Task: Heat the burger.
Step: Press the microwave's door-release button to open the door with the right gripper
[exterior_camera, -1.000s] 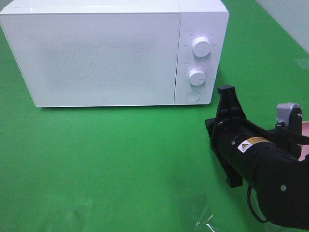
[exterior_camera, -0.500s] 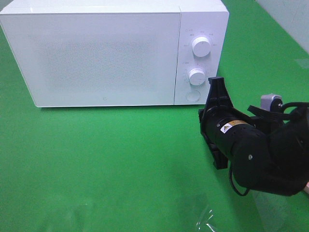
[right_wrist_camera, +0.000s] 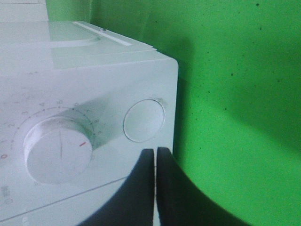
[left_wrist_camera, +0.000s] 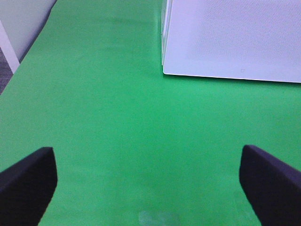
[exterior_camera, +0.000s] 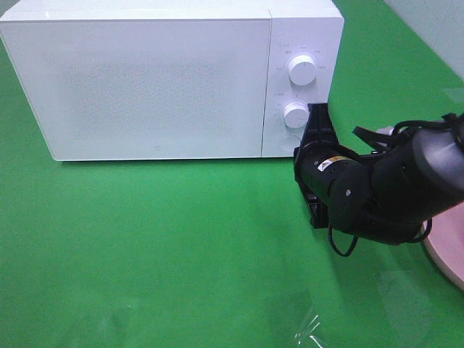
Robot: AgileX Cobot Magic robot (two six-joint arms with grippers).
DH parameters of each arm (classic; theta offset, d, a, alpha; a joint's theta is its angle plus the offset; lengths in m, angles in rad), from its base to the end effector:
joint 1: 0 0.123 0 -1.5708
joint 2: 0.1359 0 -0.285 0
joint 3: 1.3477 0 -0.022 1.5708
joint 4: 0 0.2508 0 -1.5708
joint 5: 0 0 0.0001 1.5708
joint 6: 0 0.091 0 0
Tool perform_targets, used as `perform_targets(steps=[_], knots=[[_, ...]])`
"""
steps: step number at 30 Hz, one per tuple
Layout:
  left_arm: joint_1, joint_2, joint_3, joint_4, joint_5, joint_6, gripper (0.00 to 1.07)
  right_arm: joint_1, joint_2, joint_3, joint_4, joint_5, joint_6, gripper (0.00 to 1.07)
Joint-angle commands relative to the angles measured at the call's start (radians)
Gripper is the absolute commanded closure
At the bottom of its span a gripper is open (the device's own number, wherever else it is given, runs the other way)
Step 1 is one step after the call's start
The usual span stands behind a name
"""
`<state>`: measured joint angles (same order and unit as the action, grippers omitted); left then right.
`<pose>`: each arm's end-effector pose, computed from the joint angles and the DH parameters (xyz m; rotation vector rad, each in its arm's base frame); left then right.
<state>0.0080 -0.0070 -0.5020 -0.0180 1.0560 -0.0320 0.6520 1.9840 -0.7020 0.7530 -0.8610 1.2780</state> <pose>-0.0059 -0.0015 0.2782 -0.0397 2.0303 -0.0366 0.2908 0.1627 0.1041 1.4631 1.5604 1.0037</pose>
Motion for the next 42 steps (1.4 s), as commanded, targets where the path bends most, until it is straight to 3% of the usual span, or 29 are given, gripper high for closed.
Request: perform_targets(steps=[1, 14, 27, 31, 42], knots=[[0.000, -0.020, 0.003, 0.000, -0.015, 0.001, 0.09, -0.019, 0.018, -0.038, -0.019, 0.023, 0.009, 1.07], [0.000, -0.020, 0.003, 0.000, -0.015, 0.002, 0.09, -0.079, 0.103, -0.157, -0.034, 0.061, 0.016, 1.07], [0.000, -0.020, 0.003, 0.000, -0.015, 0.002, 0.09, -0.103, 0.103, -0.174, -0.046, 0.088, 0.018, 1.07], [0.000, -0.020, 0.003, 0.000, -0.015, 0.002, 0.09, -0.103, 0.103, -0.174, -0.106, 0.110, 0.092, 1.07], [0.000, -0.020, 0.003, 0.000, -0.015, 0.002, 0.09, -0.103, 0.126, -0.183, -0.084, 0.064, 0.087, 1.07]])
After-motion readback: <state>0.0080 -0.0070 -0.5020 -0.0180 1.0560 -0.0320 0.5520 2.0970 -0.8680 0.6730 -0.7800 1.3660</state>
